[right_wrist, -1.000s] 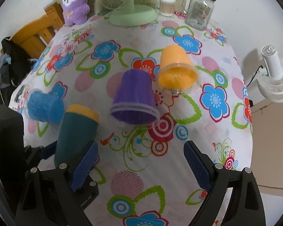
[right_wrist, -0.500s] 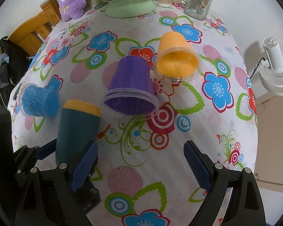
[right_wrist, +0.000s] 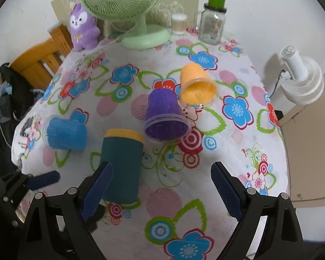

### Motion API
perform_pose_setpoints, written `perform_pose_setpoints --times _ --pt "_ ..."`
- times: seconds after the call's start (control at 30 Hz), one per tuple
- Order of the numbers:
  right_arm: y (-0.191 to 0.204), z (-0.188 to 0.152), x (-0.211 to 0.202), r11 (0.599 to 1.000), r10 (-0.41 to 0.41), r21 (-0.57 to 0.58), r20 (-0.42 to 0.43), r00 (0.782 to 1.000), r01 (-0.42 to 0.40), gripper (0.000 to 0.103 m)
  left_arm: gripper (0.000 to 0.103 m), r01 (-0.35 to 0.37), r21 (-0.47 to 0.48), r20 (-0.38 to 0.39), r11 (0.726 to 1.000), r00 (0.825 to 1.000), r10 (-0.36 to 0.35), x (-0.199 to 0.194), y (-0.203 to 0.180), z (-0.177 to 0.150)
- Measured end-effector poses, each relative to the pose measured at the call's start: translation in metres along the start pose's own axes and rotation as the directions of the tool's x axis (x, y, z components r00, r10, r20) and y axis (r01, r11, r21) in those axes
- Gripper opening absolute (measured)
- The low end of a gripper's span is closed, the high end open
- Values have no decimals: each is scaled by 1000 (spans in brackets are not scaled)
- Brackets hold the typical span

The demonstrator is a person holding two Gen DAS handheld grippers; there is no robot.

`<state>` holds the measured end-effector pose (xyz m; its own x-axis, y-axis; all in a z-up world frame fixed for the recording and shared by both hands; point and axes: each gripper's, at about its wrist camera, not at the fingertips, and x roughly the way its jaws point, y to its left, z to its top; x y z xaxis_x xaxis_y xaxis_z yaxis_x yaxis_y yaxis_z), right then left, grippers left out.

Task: Flip cup upside down
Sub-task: 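Move the right gripper to the upright teal cup and grasp its body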

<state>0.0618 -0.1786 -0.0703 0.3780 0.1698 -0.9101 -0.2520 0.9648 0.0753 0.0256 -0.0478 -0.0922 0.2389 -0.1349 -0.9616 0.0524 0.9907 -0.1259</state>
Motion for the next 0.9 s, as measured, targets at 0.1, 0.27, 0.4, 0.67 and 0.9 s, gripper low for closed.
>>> perform_pose_setpoints --times 0.1,0.27,0.4,0.67,0.9 --pt "6 -10 -13 999 2 45 41 999 -3 94 90 -21 76 18 997 1000 20 -10 6 -4" --pt "23 -28 -31 998 -31 59 122 992 24 94 90 -50 165 35 985 998 44 -21 16 -12" --pt "34 -38 -40 995 -69 77 163 984 57 94 92 -50 198 29 979 999 46 -25 26 -19" --pt "45 -65 -35 987 -127 129 224 966 100 94 96 -30 322 19 946 1000 25 -14 30 -29" --pt "55 -89 -9 985 -126 145 269 955 89 94 96 -47 404 -10 913 998 56 15 36 -33"
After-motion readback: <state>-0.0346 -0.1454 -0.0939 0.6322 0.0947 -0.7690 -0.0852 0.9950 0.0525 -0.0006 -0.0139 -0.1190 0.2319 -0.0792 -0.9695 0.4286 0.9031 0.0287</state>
